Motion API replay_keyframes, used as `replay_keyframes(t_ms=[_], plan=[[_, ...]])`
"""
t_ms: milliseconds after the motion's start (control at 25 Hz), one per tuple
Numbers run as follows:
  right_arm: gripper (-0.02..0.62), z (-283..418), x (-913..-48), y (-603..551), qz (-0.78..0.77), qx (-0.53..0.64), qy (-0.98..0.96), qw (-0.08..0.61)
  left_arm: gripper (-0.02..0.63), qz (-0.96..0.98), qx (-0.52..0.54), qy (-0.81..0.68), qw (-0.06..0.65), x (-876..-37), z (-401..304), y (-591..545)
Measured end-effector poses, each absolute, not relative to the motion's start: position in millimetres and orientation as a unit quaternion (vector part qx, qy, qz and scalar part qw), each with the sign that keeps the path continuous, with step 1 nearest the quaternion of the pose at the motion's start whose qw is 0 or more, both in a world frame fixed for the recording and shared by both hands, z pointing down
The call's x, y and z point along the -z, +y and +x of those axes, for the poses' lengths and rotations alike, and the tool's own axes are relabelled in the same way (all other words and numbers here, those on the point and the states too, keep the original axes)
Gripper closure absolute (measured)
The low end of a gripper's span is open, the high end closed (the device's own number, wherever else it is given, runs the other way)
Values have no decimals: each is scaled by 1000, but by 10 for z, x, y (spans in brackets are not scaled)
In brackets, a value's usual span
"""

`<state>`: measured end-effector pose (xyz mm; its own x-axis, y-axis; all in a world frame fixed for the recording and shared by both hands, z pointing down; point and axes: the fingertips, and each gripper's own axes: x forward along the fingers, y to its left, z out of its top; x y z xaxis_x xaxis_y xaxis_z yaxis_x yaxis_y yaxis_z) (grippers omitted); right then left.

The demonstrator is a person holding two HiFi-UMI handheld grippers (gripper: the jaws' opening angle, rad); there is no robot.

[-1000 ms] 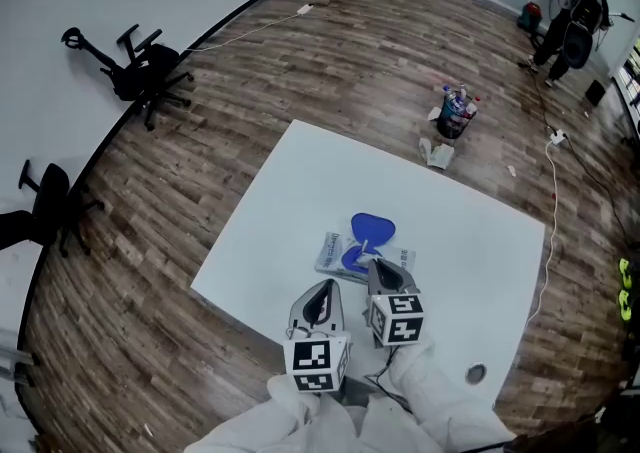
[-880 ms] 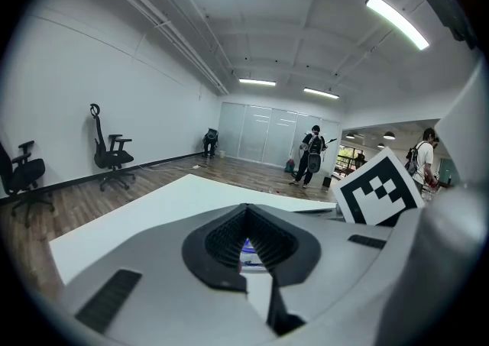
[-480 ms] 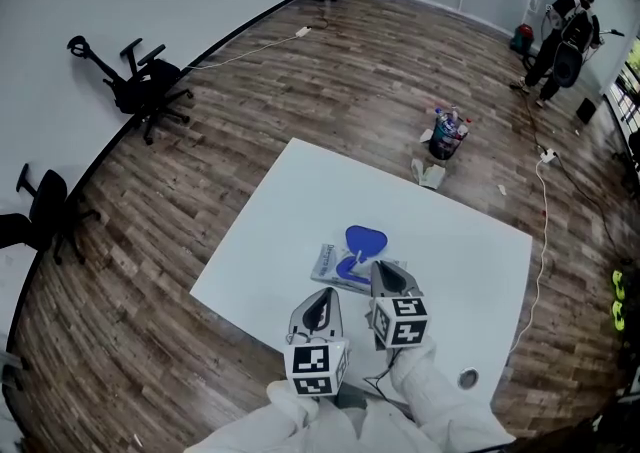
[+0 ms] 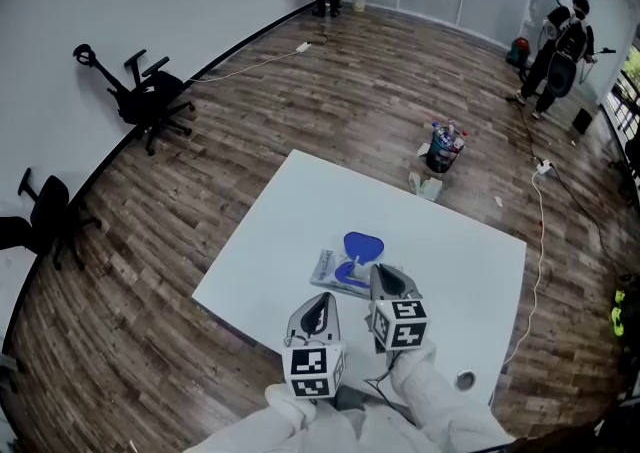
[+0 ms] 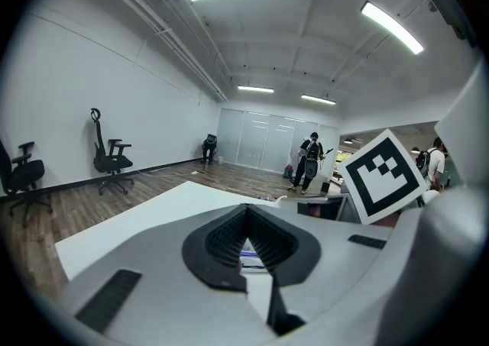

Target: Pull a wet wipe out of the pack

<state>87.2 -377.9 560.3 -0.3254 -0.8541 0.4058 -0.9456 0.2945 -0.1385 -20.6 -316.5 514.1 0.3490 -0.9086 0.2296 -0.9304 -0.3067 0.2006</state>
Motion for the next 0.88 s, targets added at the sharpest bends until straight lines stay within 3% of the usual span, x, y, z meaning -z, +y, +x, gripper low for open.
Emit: replay_keyframes(t_ms=[880], plan=[[583,1147,-5257,-3529,590,-158,-786,96,606,826,-21,-547,136,-4928,-10,-3041]])
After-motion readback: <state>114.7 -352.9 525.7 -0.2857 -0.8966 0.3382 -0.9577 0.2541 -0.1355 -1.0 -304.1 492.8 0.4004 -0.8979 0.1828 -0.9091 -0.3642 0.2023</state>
